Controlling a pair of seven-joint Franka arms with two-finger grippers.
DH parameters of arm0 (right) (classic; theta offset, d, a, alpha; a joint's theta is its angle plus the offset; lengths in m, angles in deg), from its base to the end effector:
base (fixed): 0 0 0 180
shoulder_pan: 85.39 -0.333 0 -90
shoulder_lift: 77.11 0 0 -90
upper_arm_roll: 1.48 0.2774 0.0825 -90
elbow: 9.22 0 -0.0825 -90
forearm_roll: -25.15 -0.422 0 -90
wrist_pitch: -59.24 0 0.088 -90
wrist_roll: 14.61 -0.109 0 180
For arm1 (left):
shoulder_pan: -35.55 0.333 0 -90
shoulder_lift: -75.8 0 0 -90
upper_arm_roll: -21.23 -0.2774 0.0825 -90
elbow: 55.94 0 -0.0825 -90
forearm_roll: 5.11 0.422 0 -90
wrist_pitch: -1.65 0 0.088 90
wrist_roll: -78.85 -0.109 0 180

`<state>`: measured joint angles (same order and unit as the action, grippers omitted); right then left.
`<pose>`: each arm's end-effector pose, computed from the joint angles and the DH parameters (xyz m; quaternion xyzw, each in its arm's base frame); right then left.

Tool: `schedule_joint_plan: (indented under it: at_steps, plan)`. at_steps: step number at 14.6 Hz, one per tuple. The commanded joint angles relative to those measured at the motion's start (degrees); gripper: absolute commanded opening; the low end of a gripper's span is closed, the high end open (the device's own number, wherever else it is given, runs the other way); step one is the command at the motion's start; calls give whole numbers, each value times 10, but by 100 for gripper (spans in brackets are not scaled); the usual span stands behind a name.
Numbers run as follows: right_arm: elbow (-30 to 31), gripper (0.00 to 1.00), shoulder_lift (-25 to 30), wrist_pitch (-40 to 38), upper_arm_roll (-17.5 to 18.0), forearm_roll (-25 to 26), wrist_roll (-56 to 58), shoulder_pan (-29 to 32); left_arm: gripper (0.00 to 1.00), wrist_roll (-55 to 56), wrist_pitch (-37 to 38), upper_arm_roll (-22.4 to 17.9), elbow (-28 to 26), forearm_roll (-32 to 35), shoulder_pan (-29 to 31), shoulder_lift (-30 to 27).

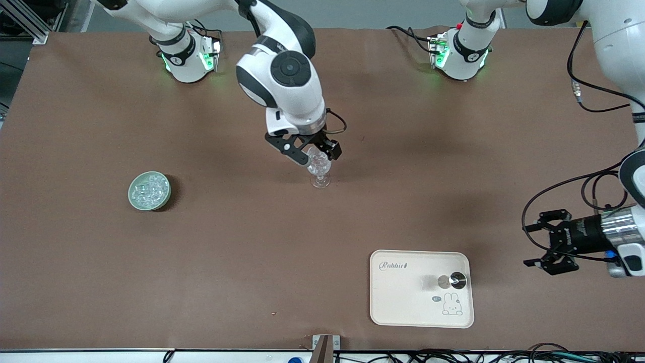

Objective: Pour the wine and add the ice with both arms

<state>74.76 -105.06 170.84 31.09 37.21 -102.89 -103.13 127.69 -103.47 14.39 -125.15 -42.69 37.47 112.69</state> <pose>0.5051 0.5003 0.3924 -0.9460 0.3211 0.0131 0.0431 0.7521 0.0441 0.3724 0.8035 0.5273 -0.1009 0.2572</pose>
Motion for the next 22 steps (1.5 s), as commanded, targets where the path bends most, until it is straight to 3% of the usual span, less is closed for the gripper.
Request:
schedule_joint_plan:
  at_steps: [1,3,5,9,14,15,18,22]
  plan:
    - [14,100,85,-56,15,13,47,63,100,0,-3,2,2,16,1,-47]
    - [14,100,126,-84,14,27,98,108,100,-12,-2,0,1,19,7,-62]
    - [14,100,159,-128,-12,28,178,131,100,-83,-2,5,-4,98,-4,-87]
    - [14,100,216,-158,-147,2,358,132,100,-181,-1,72,-62,253,-21,-159]
    - [14,100,257,-204,-324,-79,638,131,100,-326,2,74,-222,332,-46,-309]
    - [17,100,263,-210,-345,-82,679,133,100,-350,3,75,-253,344,-46,-342]
    - [14,100,261,-211,-357,-86,768,177,100,-378,10,77,-320,349,-49,-413]
    - [14,100,262,-212,-371,-92,802,176,100,-408,21,79,-301,370,-64,-408]
